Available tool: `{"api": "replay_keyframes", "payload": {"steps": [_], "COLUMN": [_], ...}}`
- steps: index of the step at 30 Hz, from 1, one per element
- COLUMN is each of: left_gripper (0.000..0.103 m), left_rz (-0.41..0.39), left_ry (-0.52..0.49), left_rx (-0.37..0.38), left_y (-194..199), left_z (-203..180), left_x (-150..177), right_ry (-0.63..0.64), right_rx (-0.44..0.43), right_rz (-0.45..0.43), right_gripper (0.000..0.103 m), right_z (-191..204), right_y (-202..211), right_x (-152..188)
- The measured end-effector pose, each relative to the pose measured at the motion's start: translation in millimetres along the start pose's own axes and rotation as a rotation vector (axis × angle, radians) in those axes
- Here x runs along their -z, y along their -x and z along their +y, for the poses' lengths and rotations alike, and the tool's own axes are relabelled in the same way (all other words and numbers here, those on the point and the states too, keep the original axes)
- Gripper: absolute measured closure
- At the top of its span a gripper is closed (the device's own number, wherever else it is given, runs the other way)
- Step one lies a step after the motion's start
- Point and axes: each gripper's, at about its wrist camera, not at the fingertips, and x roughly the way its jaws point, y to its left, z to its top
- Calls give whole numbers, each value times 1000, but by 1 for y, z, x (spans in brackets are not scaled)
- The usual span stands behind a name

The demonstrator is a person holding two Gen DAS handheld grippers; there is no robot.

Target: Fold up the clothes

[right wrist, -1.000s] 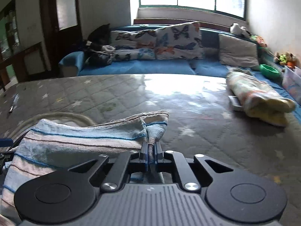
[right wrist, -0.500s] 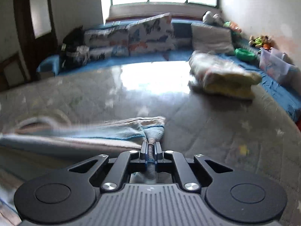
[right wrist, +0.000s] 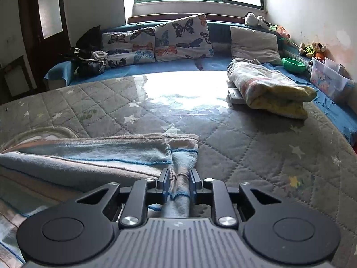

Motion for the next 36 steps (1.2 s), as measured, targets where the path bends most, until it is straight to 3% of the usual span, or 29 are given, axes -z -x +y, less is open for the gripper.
{"api": "replay_keyframes", "payload": {"steps": [2,6,8,10,12,13,16,18,21,23,25,30,36], "left_gripper": [93,92,86,74,62,59,59,59,57,50,49,49,52], "left_rz": [-82,-256,-250,-203,-152,-127,-138,-167,-189,-153,-107,-31,-18], "left_ry": [-52,-394,-536,-574,-562,-555,-496,-442,-398,-364,-353,-261,-327], "left_rx": [-41,-45,42,142,230,273,297,277,181,156,140,185,177], "left_y": [17,64,77,83,88,90,100,106,107,100,91,72,51], "left_z": [-14,-74,-97,-110,-115,-118,-114,-105,-95,-86,-81,-69,-82], "left_x": [4,31,51,67,75,79,75,68,63,63,64,56,53], "right_ry": [2,4,7,9,8,8,7,3,2,4,4,2,4], "right_rx": [-1,0,1,2,0,-1,-5,-11,-16,-16,-16,-15,-12], "right_rz": [3,5,5,6,8,9,10,10,9,9,8,10,11], "right_gripper": [84,84,84,83,83,82,81,80,78,77,77,77,77], "right_z": [1,1,2,3,3,3,3,2,2,2,2,2,3], "right_y": [-1,-2,-1,-1,-2,-2,-2,-2,-2,-2,-2,-3,-3], "right_x": [2,4,4,4,4,4,4,4,4,4,4,4,3]}}
